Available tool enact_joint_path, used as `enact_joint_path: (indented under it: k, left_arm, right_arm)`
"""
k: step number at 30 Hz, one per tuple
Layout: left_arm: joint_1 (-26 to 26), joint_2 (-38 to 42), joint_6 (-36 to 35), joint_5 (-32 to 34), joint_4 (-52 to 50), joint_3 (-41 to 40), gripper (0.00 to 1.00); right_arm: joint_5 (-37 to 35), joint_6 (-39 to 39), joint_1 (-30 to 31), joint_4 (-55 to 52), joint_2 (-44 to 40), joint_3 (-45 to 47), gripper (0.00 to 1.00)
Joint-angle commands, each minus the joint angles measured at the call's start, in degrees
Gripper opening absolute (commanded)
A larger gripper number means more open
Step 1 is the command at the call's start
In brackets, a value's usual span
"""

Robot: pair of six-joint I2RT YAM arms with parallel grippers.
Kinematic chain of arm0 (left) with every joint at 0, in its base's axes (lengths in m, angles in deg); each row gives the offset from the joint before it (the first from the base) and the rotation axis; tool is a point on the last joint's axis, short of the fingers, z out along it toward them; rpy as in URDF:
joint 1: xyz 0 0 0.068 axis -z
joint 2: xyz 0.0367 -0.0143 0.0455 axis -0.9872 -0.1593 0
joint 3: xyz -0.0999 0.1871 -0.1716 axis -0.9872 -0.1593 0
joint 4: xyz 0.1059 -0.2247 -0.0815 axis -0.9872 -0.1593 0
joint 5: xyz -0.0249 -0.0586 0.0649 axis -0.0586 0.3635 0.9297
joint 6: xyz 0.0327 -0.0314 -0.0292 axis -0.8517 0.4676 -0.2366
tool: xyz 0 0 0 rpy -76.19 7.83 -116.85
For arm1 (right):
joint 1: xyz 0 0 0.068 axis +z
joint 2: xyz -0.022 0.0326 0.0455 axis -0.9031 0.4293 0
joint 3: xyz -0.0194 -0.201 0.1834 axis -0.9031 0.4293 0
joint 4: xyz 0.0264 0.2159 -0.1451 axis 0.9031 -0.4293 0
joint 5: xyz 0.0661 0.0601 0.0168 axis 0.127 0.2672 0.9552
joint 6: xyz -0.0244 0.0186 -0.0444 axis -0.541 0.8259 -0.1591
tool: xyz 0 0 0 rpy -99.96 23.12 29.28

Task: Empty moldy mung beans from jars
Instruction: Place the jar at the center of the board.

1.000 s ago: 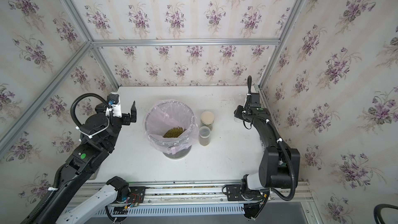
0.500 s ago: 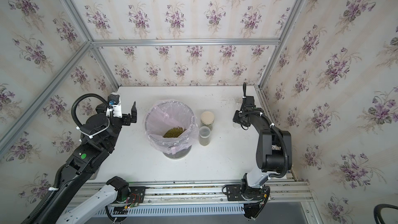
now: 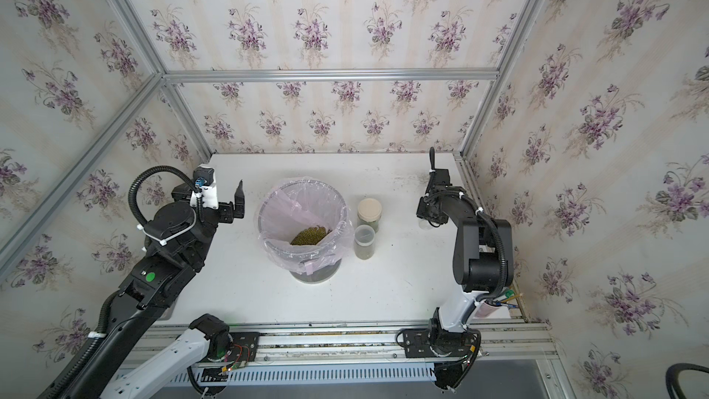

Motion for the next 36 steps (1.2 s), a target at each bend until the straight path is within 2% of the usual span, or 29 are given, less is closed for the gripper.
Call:
enact_joint_path:
  k: [1,11,21,36]
  left_arm:
    - [-0.08,-0.07,1.22,-1.01,2.67,0.15,1.00]
    - [-0.07,1.33,0.83,-0.36,2.67,-0.13,1.00]
    - [-0.06,1.87,0.59,-0.14,2.64,-0.29,1.00]
    - [-0.14,2.40,0.33,-0.16,2.95,-0.64,1.00]
  right_arm:
    - [-2.15,-0.56,0.02,-1.07,0.43,-0.30,0.22]
    - [-3.77,-1.04,0.02,-1.41,3.22,-2.03,0.23]
    - [-3.77,-1.00,0.02,-1.43,4.91,-2.04,0.28]
    - [-3.97,-0.56,0.11,-1.78,5.45,-2.12,0.52]
